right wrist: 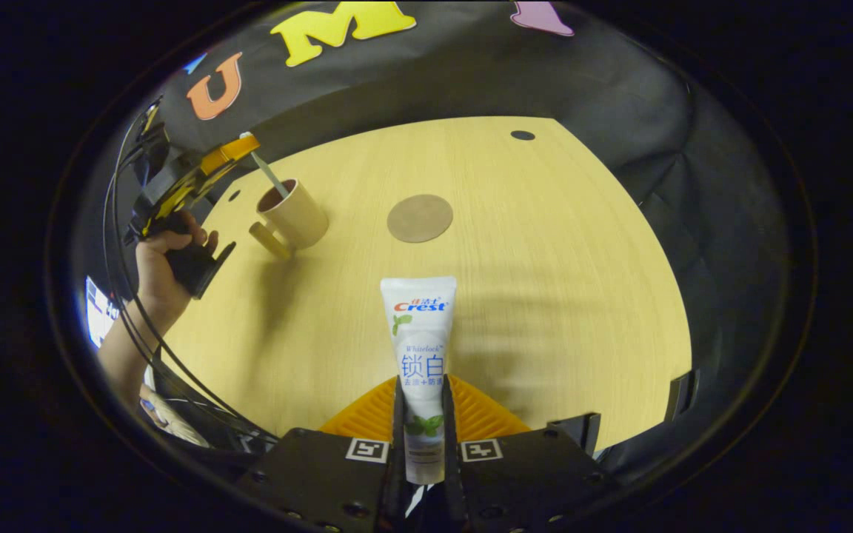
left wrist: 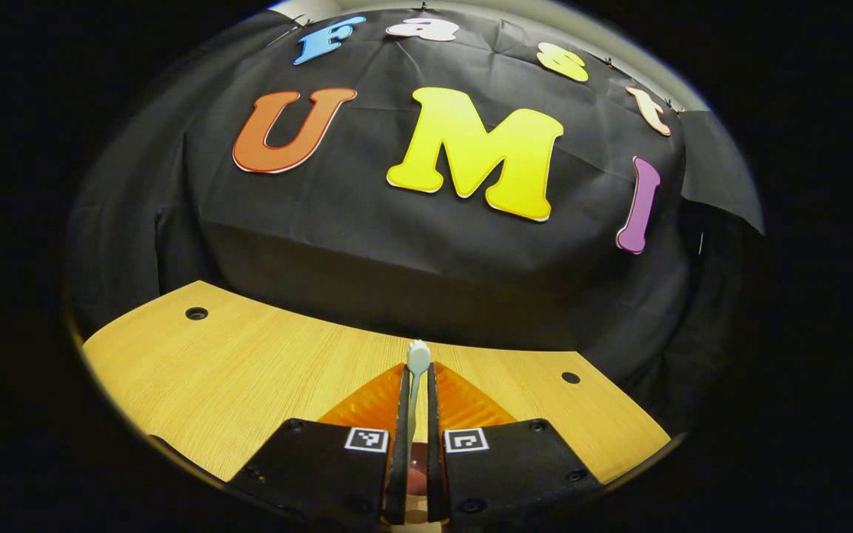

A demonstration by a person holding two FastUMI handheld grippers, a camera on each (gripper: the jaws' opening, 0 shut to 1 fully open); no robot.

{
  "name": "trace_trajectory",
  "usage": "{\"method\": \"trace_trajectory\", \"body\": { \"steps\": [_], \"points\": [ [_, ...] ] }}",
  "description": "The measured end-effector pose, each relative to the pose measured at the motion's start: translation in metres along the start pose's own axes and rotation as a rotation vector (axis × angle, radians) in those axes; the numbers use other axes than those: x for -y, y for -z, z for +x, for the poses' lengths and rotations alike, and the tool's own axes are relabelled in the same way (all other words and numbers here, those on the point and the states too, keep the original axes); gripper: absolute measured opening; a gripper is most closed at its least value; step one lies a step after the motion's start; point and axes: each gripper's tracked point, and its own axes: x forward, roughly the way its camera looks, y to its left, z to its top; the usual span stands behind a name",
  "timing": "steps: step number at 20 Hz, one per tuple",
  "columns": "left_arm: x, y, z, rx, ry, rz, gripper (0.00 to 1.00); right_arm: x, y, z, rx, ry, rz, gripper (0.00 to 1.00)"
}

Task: Put the toothbrush and toothpaste on the desktop into the cup, then pick up the cup and place it on the coaster on the desktop.

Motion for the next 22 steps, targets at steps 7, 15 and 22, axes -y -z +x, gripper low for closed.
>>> {"method": "trace_trajectory", "body": {
  "steps": [7, 15, 22],
  "points": [
    [0.005, 0.012, -0.008, -0.028, 0.016, 0.056, 0.99, -0.004, 0.002, 0.001, 0.010, -0.009, -0.026, 0.20],
    [-0.014, -0.018, -0.042, 0.023, -0.024, 0.123, 0.98, -0.028, -0.013, -0.001, 0.066, -0.037, -0.066, 0.20],
    [-0.049, -0.052, -0.099, 0.058, -0.120, 0.142, 0.98, -0.093, -0.082, 0.002, 0.241, -0.133, -0.163, 0.20]
  ]
}}
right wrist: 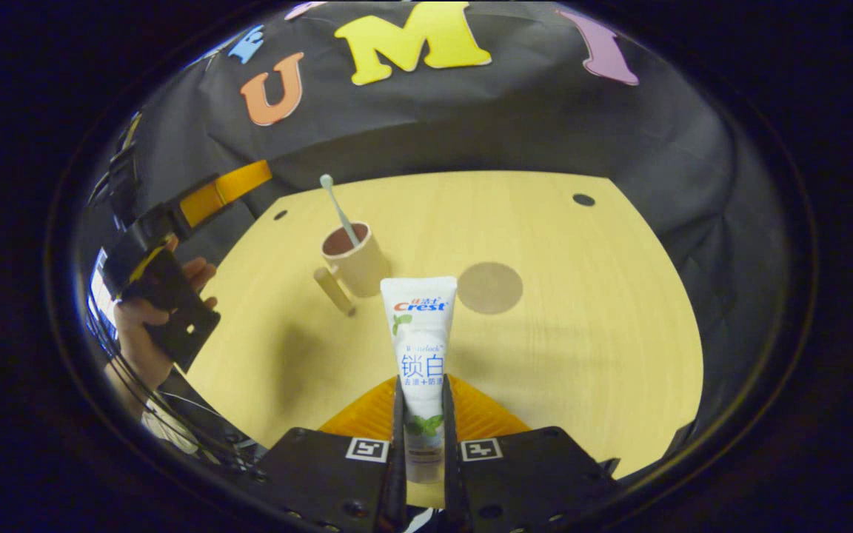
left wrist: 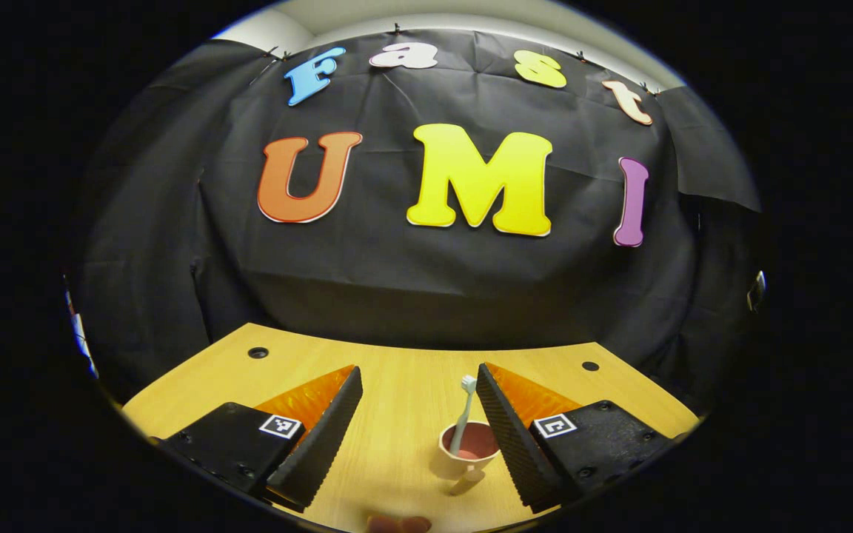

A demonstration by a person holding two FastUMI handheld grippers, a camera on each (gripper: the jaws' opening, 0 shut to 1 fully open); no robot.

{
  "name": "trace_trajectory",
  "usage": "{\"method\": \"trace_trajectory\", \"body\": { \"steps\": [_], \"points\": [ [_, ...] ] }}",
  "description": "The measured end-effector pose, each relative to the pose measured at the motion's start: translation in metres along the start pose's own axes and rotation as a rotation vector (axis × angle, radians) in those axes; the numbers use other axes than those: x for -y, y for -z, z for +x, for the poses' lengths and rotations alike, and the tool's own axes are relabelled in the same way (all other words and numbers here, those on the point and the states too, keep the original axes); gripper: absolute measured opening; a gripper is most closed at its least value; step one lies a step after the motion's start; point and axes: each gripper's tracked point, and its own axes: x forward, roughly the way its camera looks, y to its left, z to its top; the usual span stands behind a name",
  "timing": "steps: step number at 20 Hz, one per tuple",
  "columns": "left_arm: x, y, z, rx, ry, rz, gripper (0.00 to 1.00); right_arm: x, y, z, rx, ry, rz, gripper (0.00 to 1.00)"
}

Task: Put the toothbrush and toothpaste on the desktop into the cup, then pick up the cup and place it on the coaster on the desktop.

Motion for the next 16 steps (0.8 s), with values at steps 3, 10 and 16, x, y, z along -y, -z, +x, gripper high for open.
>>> {"method": "trace_trajectory", "body": {
  "steps": [3, 10, 16],
  "points": [
    [-0.022, -0.007, -0.027, -0.006, -0.052, 0.000, 1.00, -0.030, -0.046, 0.025, 0.105, -0.041, -0.057, 0.20],
    [-0.055, -0.028, -0.088, -0.017, -0.149, -0.074, 0.98, -0.099, -0.144, 0.082, 0.361, -0.079, -0.160, 0.20],
    [-0.080, -0.030, -0.115, -0.044, -0.211, -0.049, 0.98, -0.117, -0.172, 0.122, 0.459, -0.082, -0.202, 0.19]
  ]
}}
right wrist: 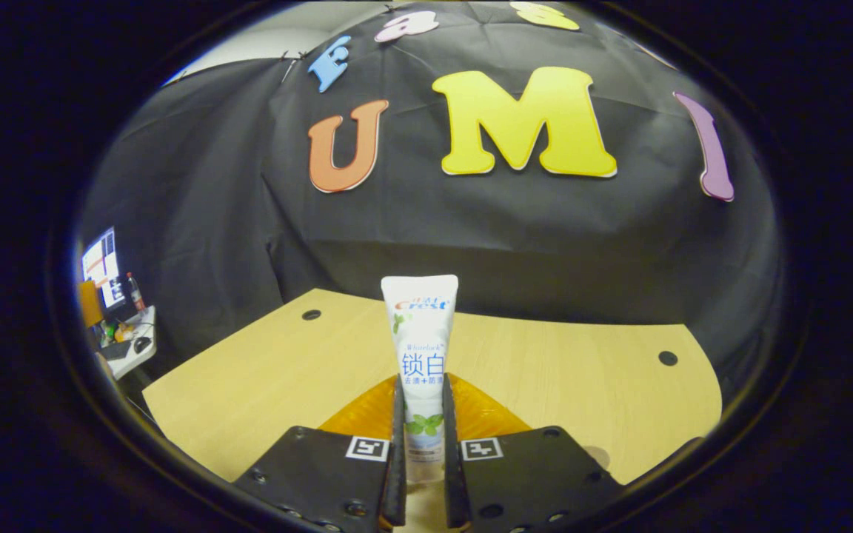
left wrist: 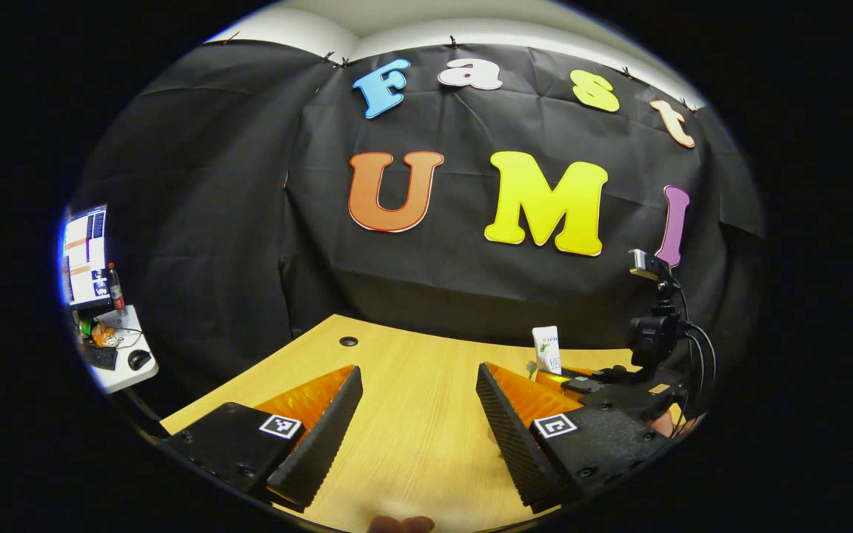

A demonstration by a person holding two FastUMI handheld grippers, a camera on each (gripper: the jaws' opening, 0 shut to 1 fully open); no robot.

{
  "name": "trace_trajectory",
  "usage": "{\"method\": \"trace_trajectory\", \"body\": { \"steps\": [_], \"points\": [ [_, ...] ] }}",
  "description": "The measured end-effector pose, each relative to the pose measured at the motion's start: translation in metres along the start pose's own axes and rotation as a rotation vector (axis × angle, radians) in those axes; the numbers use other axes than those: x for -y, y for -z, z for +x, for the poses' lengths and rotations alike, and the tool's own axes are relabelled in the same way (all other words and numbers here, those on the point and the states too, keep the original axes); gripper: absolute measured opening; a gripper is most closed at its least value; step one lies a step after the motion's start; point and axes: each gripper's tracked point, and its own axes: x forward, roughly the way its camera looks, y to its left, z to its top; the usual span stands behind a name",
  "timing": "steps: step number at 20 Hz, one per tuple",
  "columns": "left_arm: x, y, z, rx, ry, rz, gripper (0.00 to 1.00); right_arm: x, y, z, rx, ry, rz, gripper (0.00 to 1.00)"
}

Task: Put the toothbrush and toothpaste on the desktop into the cup, then pick up the cup and place it on the coaster on the desktop.

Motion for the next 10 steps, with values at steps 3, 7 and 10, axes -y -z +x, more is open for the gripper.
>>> {"method": "trace_trajectory", "body": {
  "steps": [3, 7, 10],
  "points": [
    [-0.011, 0.001, -0.004, -0.013, -0.028, -0.001, 0.98, -0.001, 0.000, 0.010, 0.028, -0.005, -0.001, 0.20],
    [-0.011, 0.004, -0.004, -0.032, -0.035, -0.007, 0.98, -0.003, 0.005, 0.016, 0.024, -0.005, 0.003, 0.23],
    [-0.008, 0.006, -0.004, -0.039, -0.027, -0.010, 0.98, -0.004, 0.003, 0.015, 0.023, -0.006, -0.006, 0.23]
  ]
}}
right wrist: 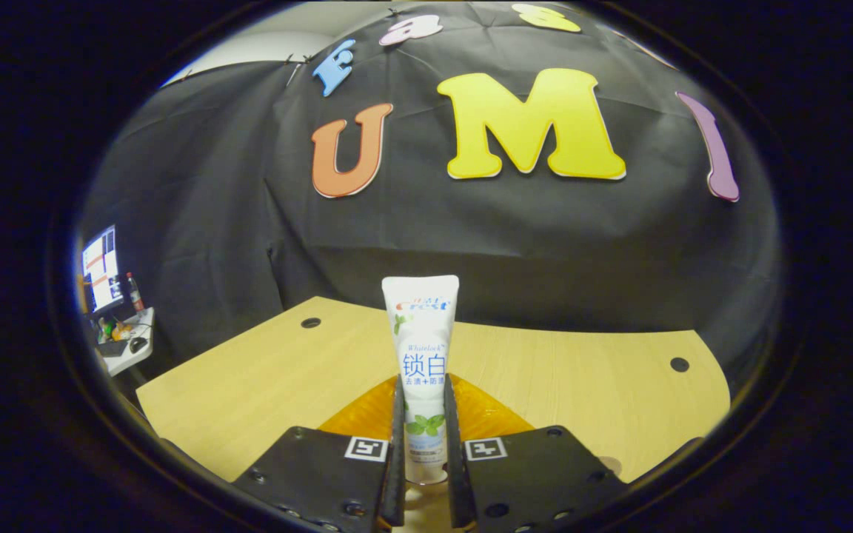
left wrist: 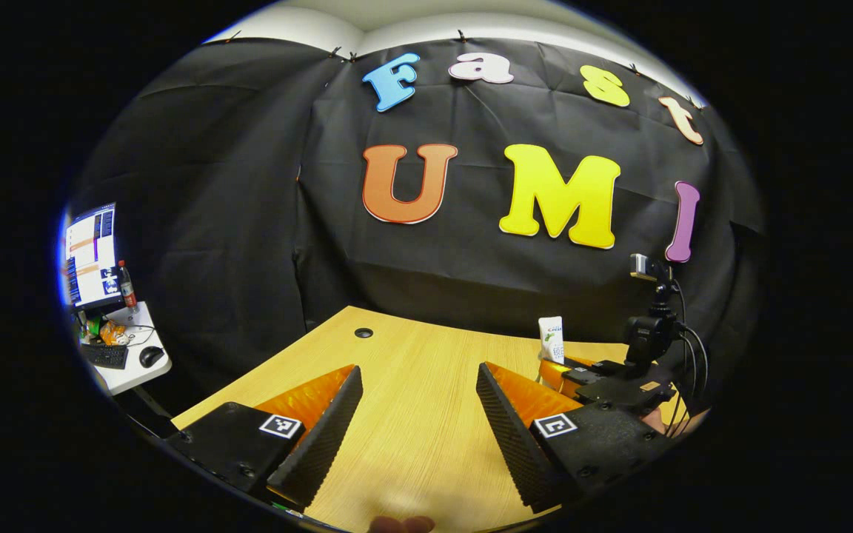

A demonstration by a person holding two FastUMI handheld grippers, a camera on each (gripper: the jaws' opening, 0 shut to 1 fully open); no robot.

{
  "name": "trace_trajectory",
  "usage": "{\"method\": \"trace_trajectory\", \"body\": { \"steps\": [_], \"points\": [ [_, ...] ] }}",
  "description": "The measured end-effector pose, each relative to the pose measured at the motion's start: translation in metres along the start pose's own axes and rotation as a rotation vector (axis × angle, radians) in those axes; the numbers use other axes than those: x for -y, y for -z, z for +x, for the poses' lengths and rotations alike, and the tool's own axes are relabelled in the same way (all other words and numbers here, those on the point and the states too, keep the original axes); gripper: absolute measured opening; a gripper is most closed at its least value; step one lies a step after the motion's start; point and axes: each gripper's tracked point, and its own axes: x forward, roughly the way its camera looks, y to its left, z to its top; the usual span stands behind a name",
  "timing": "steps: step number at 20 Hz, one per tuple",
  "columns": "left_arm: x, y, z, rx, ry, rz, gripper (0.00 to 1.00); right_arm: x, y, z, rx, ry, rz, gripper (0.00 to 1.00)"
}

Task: Put the toothbrush and toothpaste on the desktop into the cup, then pick up the cup and place it on the coaster on the desktop.

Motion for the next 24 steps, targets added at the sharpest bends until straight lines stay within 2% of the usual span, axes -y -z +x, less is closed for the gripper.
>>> {"method": "trace_trajectory", "body": {
  "steps": [7, 8, 11, 15, 21, 23, 24],
  "points": [
    [0.012, -0.002, 0.001, 0.000, 0.022, -0.013, 0.98, -0.005, 0.009, -0.019, -0.007, -0.025, -0.014, 0.37],
    [0.011, -0.002, 0.000, 0.002, 0.027, -0.015, 0.98, -0.006, 0.009, -0.022, -0.004, -0.027, -0.011, 0.44],
    [0.016, -0.003, 0.000, 0.005, 0.052, -0.021, 0.98, 0.000, 0.001, -0.037, 0.015, -0.022, -0.009, 0.86],
    [0.046, -0.005, 0.006, -0.001, 0.106, -0.022, 0.98, 0.012, -0.020, -0.065, 0.060, 0.010, 0.002, 0.87],
    [0.092, 0.004, 0.005, -0.047, 0.226, -0.036, 0.98, 0.045, -0.042, -0.144, 0.101, 0.066, -0.052, 0.88],
    [0.108, 0.007, 0.005, -0.062, 0.250, -0.021, 0.98, 0.062, -0.049, -0.168, 0.123, 0.092, -0.073, 0.95],
    [0.116, 0.010, 0.005, -0.075, 0.264, -0.018, 0.98, 0.070, -0.050, -0.180, 0.125, 0.103, -0.076, 0.95]
  ]
}}
